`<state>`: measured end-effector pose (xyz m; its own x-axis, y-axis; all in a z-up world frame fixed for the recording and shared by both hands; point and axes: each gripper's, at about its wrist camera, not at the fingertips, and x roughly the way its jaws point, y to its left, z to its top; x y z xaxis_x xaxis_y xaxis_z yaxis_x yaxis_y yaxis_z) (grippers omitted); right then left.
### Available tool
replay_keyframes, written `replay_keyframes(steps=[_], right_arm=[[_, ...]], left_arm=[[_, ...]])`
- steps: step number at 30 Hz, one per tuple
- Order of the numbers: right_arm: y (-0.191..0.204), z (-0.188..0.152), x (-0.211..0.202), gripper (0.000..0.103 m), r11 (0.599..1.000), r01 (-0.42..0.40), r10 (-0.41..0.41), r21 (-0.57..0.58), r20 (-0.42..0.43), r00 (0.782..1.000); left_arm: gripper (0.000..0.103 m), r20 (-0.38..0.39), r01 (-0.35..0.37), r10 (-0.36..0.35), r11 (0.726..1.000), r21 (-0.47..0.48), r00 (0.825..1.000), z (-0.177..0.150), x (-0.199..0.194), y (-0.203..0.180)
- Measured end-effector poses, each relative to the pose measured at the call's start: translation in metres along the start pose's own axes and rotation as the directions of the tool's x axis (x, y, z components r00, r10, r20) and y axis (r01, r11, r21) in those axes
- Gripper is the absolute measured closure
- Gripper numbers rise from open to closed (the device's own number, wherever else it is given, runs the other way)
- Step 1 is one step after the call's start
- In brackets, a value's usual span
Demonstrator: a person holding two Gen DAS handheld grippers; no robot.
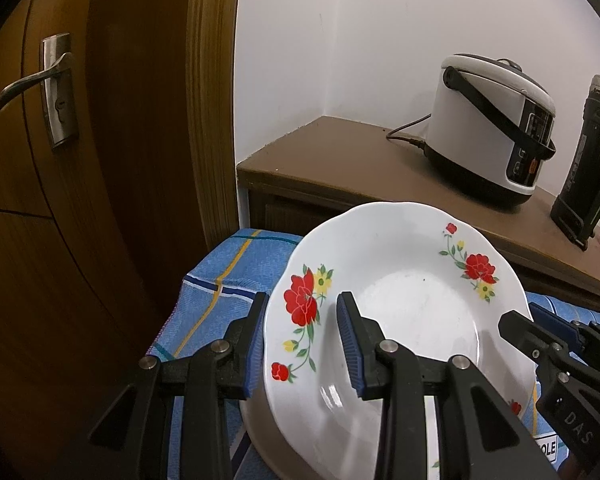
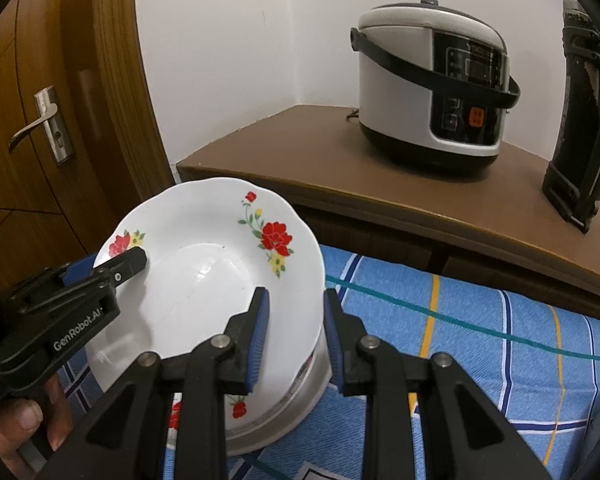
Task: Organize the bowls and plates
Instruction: 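Settle the red-flower plate flat on the stack with the left tool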
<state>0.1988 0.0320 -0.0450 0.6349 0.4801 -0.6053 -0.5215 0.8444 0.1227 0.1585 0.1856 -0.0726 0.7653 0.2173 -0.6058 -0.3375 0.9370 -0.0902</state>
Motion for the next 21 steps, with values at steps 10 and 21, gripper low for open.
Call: replay_keyframes(steps=[10,21], right_arm=[[0.0,-0.001,0.006,0.076,1.0,0.003,-0.003,-0.006,-0.021,1.0],[0.0,0.002,0.01,0.075,1.0,0.009,-0.009,-0.008,-0.038,0.999]], left_arm=[[0.067,-0.023,0.002,-0.002,1.0,0.009,1.0,-0.001,0.004,0.0],[0.067,-0.058,0.0,0.002,1.0,0.03,0.998,-0.005,0.011,-0.003]])
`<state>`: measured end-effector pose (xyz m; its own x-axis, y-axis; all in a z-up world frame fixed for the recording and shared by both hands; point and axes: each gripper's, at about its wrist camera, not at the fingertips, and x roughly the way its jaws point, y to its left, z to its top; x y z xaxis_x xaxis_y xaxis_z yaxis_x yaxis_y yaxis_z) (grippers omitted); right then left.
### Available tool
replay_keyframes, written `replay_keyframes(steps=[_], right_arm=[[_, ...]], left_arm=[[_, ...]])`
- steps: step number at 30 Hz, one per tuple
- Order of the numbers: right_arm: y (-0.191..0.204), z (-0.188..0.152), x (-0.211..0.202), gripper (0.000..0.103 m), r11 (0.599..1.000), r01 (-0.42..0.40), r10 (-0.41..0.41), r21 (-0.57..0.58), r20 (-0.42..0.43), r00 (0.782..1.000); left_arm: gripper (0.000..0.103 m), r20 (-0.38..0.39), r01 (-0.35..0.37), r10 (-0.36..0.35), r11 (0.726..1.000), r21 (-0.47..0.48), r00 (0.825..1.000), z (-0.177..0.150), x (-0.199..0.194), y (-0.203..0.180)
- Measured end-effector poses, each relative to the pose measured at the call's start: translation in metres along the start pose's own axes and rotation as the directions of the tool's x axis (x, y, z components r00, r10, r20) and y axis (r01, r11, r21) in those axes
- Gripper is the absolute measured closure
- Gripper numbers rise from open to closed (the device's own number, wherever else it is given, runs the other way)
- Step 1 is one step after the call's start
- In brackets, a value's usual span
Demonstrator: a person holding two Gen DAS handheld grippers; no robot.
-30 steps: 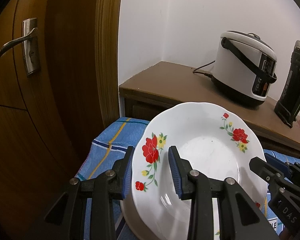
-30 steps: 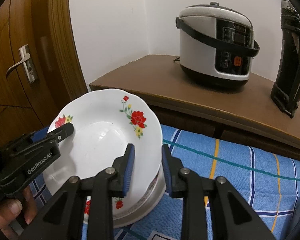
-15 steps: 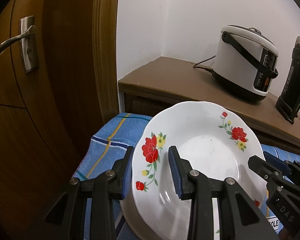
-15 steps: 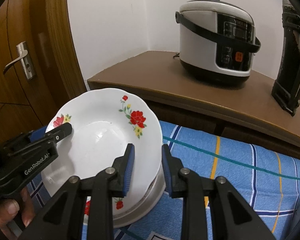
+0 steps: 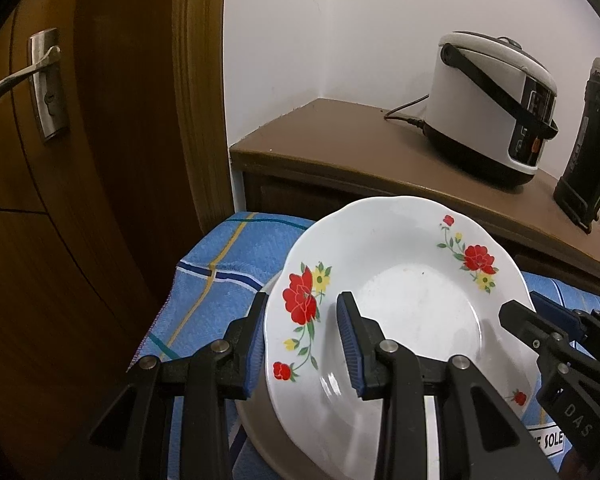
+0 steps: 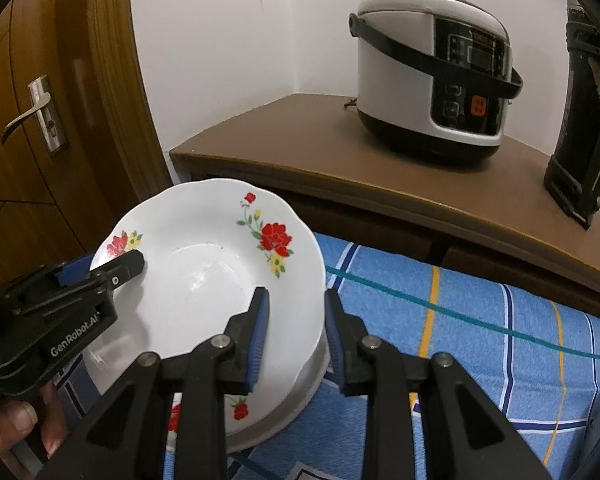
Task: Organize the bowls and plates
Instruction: 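Settle the red-flower plate flat on the stack with the left tool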
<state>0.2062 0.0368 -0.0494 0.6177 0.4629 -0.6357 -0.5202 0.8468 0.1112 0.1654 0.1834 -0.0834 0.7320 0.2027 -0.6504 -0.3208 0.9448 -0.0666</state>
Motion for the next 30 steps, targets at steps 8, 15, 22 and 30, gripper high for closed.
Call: replay_keyframes(steps=[8,15,22,30], right_arm=[[-0.001,-0.001,0.002,0.075,1.0,0.001,-0.001,-0.005,-0.012,1.0],[-0.001,-0.002,0.004,0.075,1.0,0.009,-0.01,-0.009,-0.014,1.0],[-0.001,-0.004,0.004,0.075,1.0,0.011,-0.011,-0.013,-0.016,1.0],[0.0,-0.006,0.008,0.075,1.0,0.02,-0.02,-0.022,-0.024,1.0]], left_arm=[[0.067,-0.003,-0.011,0.011,1.0,0.017,1.0,0.0,0.002,-0.003],[0.067,0.004,-0.044,0.044,0.997,0.06,0.999,-0.004,0.001,-0.009],[0.067,0.009,-0.063,0.063,0.994,0.085,0.998,-0.006,0.0,-0.012],[0.067,0.017,-0.094,0.092,0.988,0.12,0.996,-0.007,0.0,-0.018]])
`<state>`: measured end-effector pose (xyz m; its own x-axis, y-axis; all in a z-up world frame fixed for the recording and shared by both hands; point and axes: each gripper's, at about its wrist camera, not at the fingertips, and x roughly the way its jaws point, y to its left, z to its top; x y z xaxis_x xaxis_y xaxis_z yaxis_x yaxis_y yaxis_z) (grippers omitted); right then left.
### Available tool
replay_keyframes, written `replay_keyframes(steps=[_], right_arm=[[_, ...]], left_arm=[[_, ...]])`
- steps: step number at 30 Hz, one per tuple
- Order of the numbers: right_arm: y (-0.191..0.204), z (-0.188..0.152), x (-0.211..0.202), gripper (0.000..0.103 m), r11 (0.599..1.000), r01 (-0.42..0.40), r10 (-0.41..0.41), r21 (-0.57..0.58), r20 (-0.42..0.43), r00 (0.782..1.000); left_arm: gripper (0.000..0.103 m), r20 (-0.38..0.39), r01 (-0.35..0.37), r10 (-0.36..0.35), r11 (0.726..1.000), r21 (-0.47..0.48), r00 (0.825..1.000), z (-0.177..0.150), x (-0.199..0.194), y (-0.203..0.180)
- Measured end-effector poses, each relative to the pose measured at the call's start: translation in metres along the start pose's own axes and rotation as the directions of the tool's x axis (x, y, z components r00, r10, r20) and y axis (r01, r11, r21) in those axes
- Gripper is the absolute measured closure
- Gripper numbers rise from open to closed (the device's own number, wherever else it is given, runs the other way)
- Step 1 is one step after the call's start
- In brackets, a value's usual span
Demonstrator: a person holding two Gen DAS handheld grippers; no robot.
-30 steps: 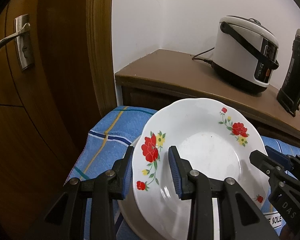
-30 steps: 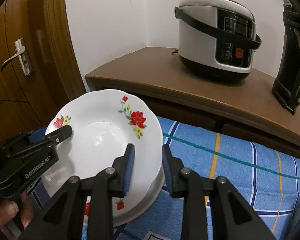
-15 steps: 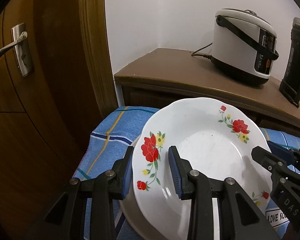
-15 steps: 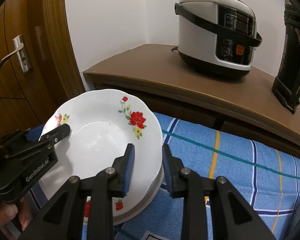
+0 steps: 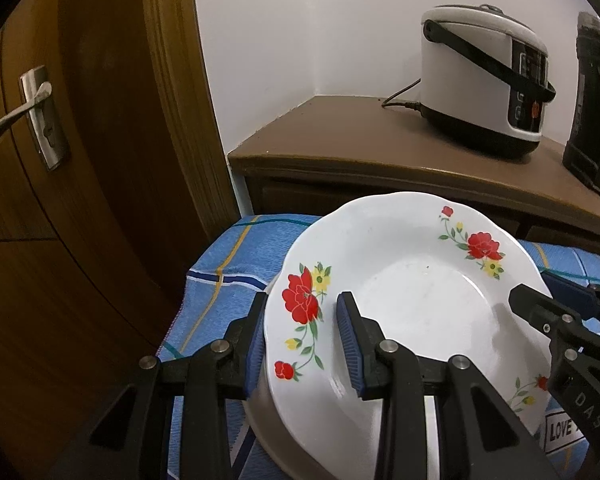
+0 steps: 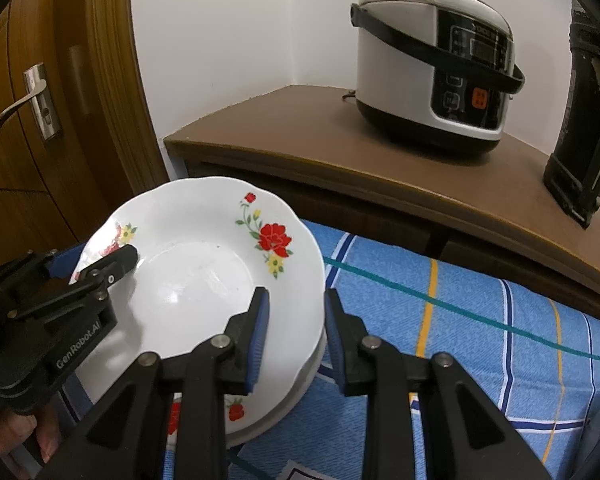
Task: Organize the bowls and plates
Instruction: 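Settle the red-flower plate flat on the stack with the left tool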
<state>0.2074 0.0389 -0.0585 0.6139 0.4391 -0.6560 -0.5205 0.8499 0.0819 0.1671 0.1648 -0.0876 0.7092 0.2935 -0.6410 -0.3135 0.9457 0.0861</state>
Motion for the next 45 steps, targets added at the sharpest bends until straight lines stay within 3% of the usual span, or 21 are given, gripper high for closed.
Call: replay_keyframes(steps=[20,25,45], right_arm=[[-0.001,-0.001,0.002,0.075,1.0,-0.002,0.002,-0.014,-0.01,1.0],[0.0,0.0,0.002,0.075,1.0,-0.001,0.001,-0.022,-0.013,1.0],[0.004,-0.001,0.002,0.075,0.998,0.013,-0.013,-0.056,0.0,1.0]], left_arm=[[0.066,0.002,-0.019,0.019,1.0,0.019,1.0,0.002,-0.001,-0.002],[0.066,-0.032,-0.004,0.004,1.0,0.003,0.999,0.002,0.005,0.003],[0.064,-0.052,0.002,-0.002,1.0,0.001,0.999,0.002,0.011,0.005]])
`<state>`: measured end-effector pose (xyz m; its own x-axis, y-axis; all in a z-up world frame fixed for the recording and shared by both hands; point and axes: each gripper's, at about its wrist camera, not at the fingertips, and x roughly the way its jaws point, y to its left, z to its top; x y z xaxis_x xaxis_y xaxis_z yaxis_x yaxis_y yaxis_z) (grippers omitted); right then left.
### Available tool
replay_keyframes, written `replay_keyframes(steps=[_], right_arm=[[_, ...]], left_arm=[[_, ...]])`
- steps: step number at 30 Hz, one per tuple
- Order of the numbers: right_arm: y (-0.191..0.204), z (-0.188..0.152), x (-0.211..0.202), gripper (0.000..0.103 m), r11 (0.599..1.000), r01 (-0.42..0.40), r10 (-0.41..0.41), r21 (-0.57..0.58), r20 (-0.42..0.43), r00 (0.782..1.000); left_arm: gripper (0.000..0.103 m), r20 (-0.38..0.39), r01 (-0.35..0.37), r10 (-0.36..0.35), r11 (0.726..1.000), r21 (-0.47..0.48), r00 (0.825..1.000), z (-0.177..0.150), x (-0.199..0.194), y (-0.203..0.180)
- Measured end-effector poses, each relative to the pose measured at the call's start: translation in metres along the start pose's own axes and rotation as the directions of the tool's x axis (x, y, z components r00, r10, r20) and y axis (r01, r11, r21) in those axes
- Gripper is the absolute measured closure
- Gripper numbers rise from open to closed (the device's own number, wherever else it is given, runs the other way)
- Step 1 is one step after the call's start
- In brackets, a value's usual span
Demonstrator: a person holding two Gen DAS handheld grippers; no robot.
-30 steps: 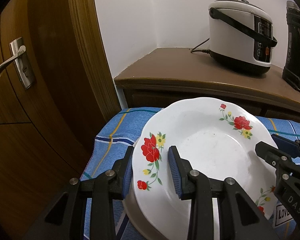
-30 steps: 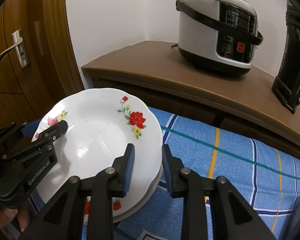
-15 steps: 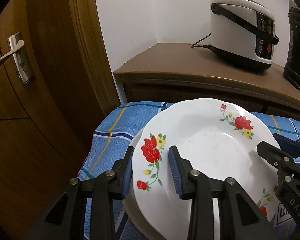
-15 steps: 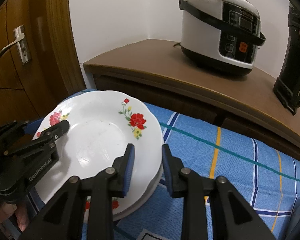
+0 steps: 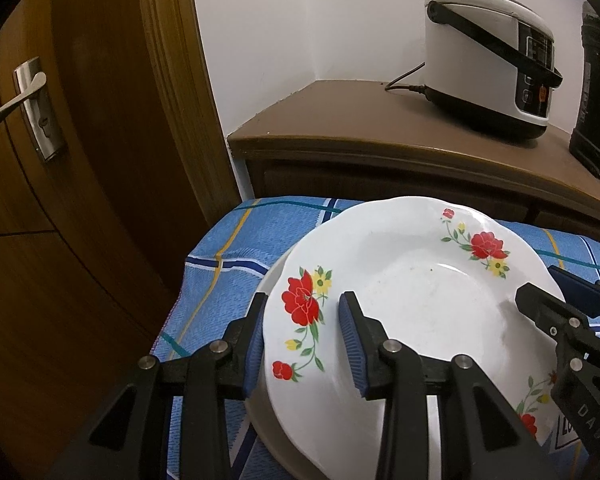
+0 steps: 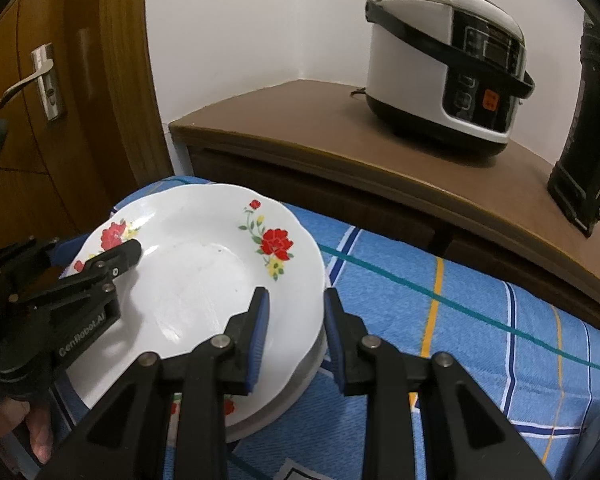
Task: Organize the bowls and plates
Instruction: 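Settle the red-flower plate flat on the stack with the left tool, then open the left tool and lift it off the plate stack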
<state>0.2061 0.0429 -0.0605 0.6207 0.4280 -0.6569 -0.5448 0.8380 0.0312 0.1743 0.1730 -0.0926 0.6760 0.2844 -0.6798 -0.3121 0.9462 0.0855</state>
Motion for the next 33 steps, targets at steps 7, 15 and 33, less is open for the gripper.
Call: replay_keyframes(steps=[7,15,33], right_arm=[[0.001,0.0,0.001,0.075,1.0,0.002,-0.002,-0.005,0.001,1.0],[0.003,-0.002,0.002,0.075,1.0,0.02,-0.019,-0.02,0.005,1.0],[-0.005,-0.006,-0.006,0.046,0.999,0.008,-0.01,0.031,0.04,0.999]], left_arm=[[0.064,0.0,0.001,-0.001,1.0,0.0,1.0,0.0,0.0,0.002],[0.063,0.019,-0.028,0.027,0.999,0.034,0.999,-0.001,-0.004,-0.004],[0.042,0.099,-0.048,0.045,0.998,0.03,0.994,0.003,-0.021,-0.001]])
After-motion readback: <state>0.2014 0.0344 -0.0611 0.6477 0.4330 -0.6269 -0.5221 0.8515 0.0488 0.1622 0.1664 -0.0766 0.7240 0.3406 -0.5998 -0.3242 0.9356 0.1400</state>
